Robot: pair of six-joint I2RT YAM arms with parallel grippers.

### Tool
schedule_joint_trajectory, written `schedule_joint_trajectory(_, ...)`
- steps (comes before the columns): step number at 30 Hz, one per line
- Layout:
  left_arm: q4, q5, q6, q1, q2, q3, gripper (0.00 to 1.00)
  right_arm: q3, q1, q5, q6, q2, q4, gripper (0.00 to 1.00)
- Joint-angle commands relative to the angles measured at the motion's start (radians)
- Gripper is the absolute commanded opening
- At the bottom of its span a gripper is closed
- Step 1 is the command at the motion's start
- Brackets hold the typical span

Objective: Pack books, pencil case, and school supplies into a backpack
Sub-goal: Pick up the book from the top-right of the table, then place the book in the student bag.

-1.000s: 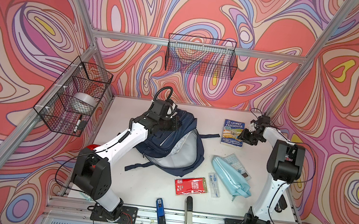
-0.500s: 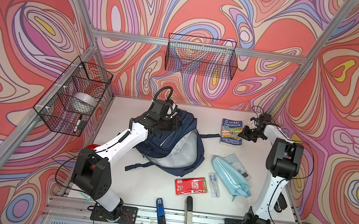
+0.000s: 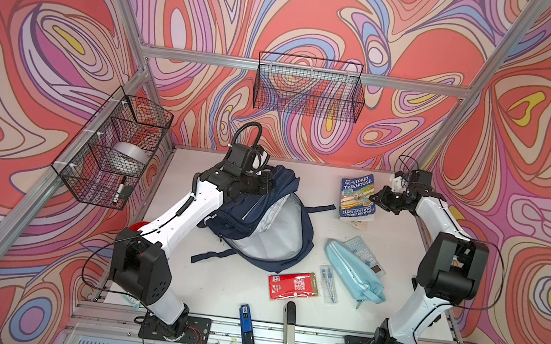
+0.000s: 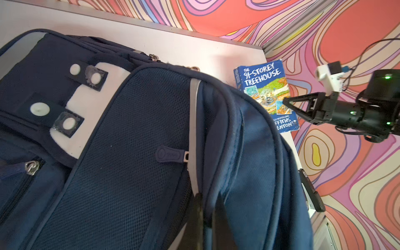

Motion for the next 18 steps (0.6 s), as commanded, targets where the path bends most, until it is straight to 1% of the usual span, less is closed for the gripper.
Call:
schedule_joint_trajectory(1,0.044,0.049,0.018,0.004,0.007,0.068,0.00,0.004,0.014,-0.127,0.046,-0.097,0.015,0.00)
schedule_joint_trajectory(2,0.044,0.043,0.014,0.003,0.013,0.069,0.00,-0.017,0.023,-0.147,0.058,-0.131,0.028,0.00)
schedule_joint_trajectory(4,0.052,0.035,0.007,0.004,0.023,0.068,0.00,-0.067,0.051,-0.146,0.083,-0.193,0.046,0.00)
schedule_joint_trajectory(7,0.073,0.029,-0.015,0.006,0.034,0.070,0.00,-0.105,0.113,-0.177,0.115,-0.278,0.018,0.00)
schedule_joint_trajectory(10,0.077,0.056,-0.037,0.012,0.039,0.104,0.00,-0.153,0.197,-0.139,0.143,-0.354,-0.042,0.00)
schedule_joint_trajectory(14,0.070,0.063,-0.037,0.016,0.046,0.155,0.00,-0.272,0.248,-0.185,0.243,-0.472,-0.040,0.00)
schedule_joint_trajectory(18,0.056,0.075,-0.041,0.018,0.084,0.197,0.00,-0.343,0.367,-0.144,0.312,-0.550,-0.036,0.00)
